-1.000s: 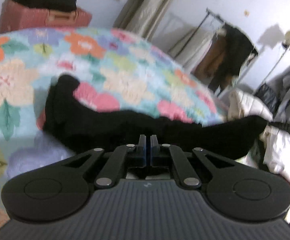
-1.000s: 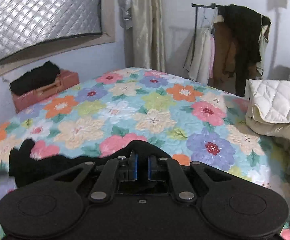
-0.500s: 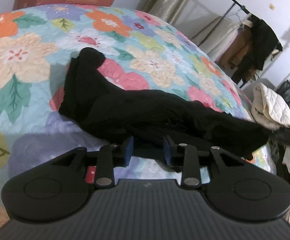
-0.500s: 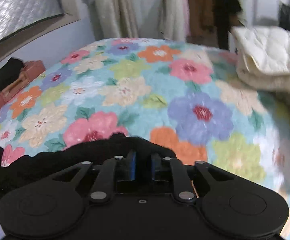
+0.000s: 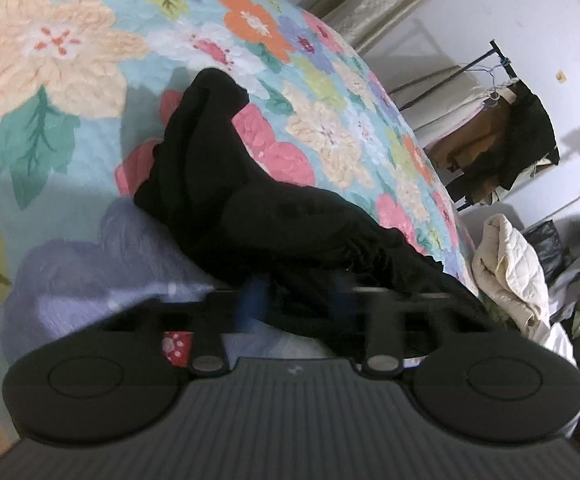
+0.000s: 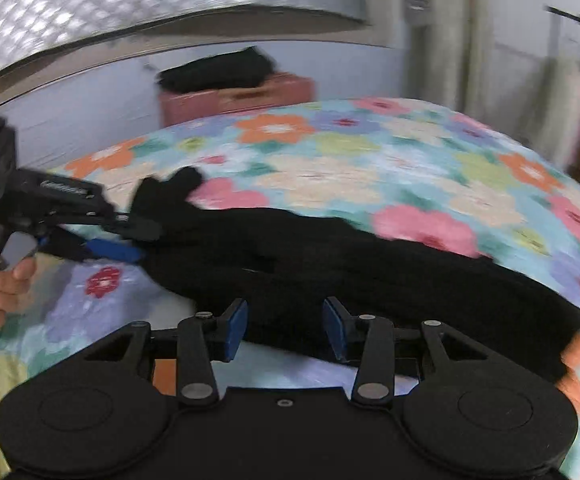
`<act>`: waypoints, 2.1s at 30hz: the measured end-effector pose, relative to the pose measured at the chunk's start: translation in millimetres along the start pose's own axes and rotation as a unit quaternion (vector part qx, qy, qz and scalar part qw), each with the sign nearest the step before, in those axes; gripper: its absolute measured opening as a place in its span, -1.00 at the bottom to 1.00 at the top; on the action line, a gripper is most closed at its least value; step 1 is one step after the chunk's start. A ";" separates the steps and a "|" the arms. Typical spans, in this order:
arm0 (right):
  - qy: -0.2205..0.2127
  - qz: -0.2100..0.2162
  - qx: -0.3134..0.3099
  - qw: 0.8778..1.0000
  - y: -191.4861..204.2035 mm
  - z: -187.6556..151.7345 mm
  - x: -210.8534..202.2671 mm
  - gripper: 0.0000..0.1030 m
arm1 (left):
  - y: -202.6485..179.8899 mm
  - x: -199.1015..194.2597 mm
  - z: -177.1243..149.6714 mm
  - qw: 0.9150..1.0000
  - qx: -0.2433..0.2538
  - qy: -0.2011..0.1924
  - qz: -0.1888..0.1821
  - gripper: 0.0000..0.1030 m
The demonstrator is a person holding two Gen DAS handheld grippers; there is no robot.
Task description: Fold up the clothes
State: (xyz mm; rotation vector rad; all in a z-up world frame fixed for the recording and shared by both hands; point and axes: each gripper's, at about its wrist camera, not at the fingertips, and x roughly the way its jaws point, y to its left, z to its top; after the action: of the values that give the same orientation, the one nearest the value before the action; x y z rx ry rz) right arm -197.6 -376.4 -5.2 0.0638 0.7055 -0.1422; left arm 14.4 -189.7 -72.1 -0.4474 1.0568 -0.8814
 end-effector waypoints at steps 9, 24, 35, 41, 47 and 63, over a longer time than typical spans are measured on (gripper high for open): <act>0.063 0.005 -0.093 0.994 39.0 19.4 79.6 -0.08 | 3.9 -1.5 2.6 1.000 0.015 0.014 0.006 -0.78; -0.007 -0.067 0.052 0.996 10.2 -7.8 -49.9 -0.91 | -46.0 -40.5 -12.6 0.992 0.128 -0.001 0.014 -0.20; -0.042 -0.133 0.135 0.981 -35.7 -8.7 -93.5 -0.91 | -35.8 -14.8 -18.2 0.992 0.117 0.039 0.036 0.09; -0.057 -0.088 0.177 0.979 -36.1 -3.9 -93.5 -0.91 | -63.6 -13.2 -34.4 0.981 0.192 0.016 0.021 0.55; -0.058 -0.031 0.200 0.978 -25.7 -7.1 -81.8 -0.91 | -58.8 17.1 -38.8 0.977 0.199 0.033 0.068 -0.04; -0.051 -0.191 0.207 0.958 -97.7 -32.5 -139.3 -0.91 | -27.2 -50.7 14.4 0.979 0.146 -0.076 0.121 -0.92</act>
State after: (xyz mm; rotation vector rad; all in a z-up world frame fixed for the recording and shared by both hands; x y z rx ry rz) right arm -338.1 -454.4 59.6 0.3198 0.5685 -0.6594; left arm 5.6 -166.4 -18.3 -0.1323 0.8053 -0.7576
